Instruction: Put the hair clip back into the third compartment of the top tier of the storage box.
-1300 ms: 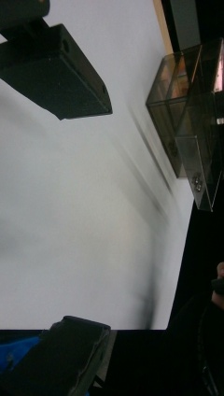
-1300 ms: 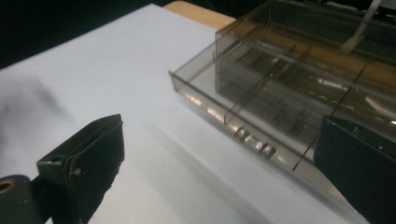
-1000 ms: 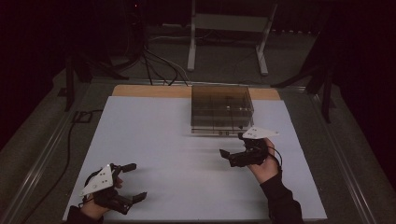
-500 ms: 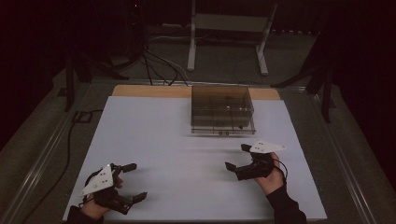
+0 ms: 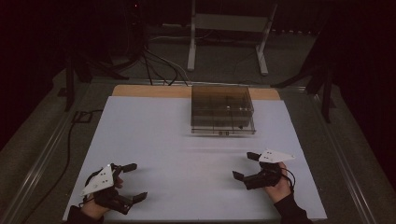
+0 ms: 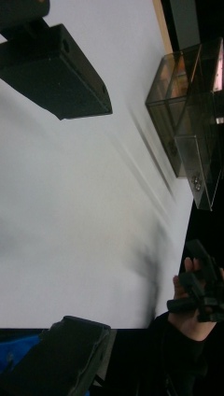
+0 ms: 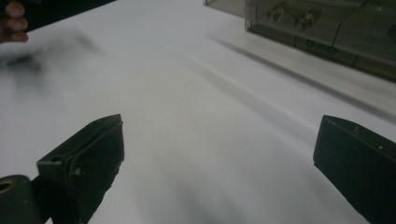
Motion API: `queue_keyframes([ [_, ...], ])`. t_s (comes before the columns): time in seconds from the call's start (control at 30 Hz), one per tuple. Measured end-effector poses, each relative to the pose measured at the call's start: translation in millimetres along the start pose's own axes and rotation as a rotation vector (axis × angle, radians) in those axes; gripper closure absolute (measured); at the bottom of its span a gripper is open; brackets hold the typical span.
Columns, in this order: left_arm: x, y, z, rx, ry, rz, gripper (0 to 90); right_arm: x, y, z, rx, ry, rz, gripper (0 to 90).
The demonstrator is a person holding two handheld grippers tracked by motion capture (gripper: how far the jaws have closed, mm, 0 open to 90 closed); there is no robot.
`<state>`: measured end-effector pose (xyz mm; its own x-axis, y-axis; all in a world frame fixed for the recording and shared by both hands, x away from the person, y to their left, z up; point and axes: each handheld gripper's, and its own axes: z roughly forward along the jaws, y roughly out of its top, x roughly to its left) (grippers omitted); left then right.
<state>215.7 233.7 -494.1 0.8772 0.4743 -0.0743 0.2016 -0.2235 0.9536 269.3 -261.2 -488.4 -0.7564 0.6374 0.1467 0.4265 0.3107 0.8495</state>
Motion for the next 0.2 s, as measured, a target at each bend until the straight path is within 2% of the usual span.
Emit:
queue_keyframes([
  [0.1, -0.2, 0.1, 0.5, 0.003, -0.003, 0.004, 0.5, -0.5, -5.5, -3.5, 0.005, 0.004, -0.020, 2.0],
  [0.2, -0.1, 0.2, 0.8, 0.001, -0.004, 0.001, 0.5, -1.3, -8.0, -5.8, -0.002, 0.016, -0.014, 2.0],
])
